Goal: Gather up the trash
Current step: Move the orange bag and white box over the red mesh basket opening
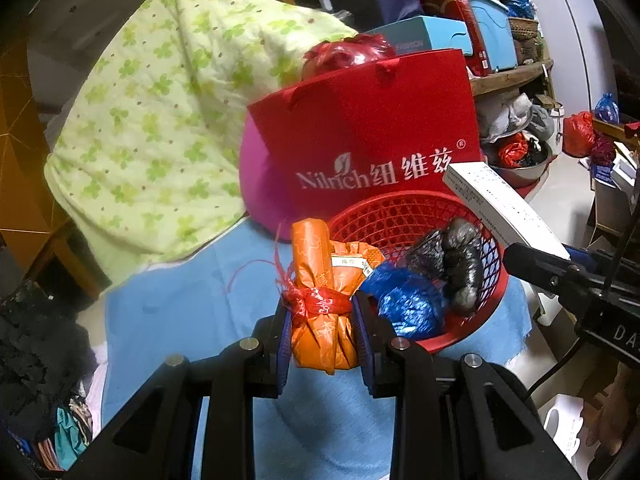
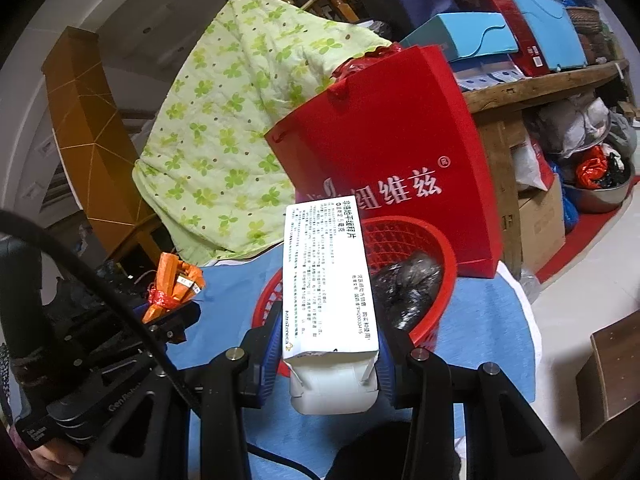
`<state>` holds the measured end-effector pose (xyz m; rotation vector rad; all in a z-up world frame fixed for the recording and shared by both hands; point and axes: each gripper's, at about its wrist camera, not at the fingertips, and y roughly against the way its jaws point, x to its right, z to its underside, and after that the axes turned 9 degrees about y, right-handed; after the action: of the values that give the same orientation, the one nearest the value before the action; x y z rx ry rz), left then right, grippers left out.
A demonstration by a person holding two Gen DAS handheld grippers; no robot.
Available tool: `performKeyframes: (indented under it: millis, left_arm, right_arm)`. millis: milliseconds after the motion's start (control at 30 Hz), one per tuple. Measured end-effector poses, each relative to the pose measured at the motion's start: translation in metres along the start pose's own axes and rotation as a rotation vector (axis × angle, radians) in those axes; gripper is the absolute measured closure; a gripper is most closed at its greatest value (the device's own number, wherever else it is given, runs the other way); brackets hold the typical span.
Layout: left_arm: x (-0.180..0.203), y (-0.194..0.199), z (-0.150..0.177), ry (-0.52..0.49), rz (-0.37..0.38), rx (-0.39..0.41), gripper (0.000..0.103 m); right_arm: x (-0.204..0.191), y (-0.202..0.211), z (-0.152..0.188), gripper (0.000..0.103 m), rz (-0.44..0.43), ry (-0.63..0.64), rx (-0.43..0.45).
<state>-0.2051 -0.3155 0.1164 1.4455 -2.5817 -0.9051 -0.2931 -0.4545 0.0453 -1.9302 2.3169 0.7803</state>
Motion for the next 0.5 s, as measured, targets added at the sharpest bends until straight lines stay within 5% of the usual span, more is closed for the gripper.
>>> performKeyframes:
  millis: [500]
  left_arm:
    - [0.009, -0.022, -0.022, 0.019, 0.090, 0.004, 0.072]
  right_arm:
    - [0.021, -0.006, -0.018, 0.060, 0.045, -0.024, 0.019]
